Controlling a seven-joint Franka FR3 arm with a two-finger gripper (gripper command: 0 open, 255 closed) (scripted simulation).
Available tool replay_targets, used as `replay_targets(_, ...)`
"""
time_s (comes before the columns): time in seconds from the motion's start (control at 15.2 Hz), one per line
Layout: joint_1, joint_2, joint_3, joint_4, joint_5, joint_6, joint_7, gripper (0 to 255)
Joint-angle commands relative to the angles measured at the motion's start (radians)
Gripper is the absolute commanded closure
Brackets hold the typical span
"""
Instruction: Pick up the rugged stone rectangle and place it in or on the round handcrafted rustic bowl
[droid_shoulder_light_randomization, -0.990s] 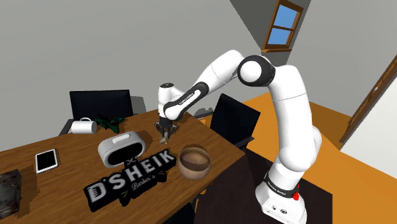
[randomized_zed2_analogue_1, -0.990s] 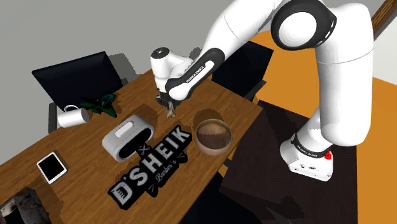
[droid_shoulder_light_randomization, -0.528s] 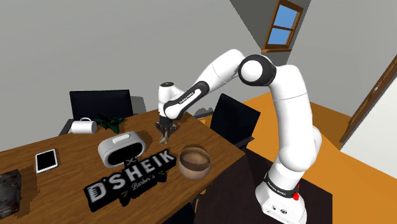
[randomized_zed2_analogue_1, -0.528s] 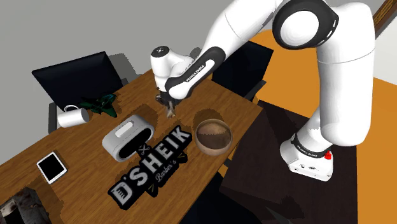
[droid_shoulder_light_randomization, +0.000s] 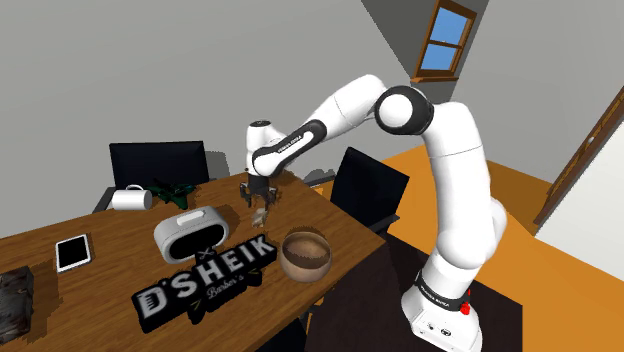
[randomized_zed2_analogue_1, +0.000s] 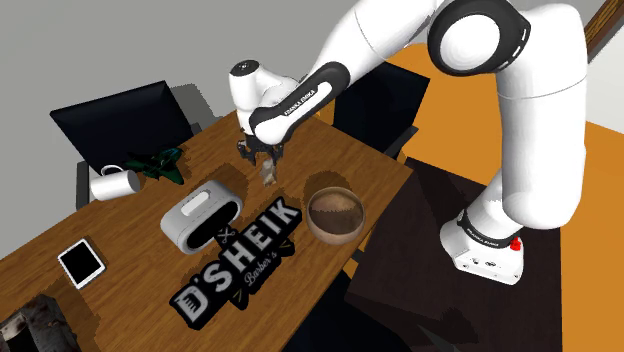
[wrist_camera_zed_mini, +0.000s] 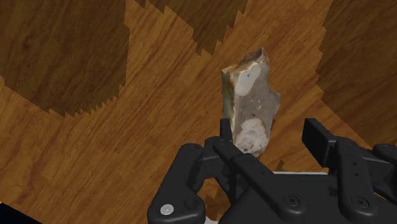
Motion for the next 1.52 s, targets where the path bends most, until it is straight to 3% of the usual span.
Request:
replay_targets(0.0, -0.037, 0.213, 0.052, 0.371, 0.076, -0.405, -0.234, 0)
replay_targets(0.53, -0.034, 0.246, 0.044, 0.319, 0.065, -0.322, -0.227, 0)
replay_targets(1.06, -0.034, 0.246, 0.044, 0.319, 0.065, -0.322, -0.227, 0)
replay_targets(1.12, -0.034, 0.246, 0.044, 0.319, 0.065, -0.322, -0.227, 255)
replay_targets(1.45, -0.034, 0.246, 0.044, 0.320, 0.065, -0.322, -0.227, 255)
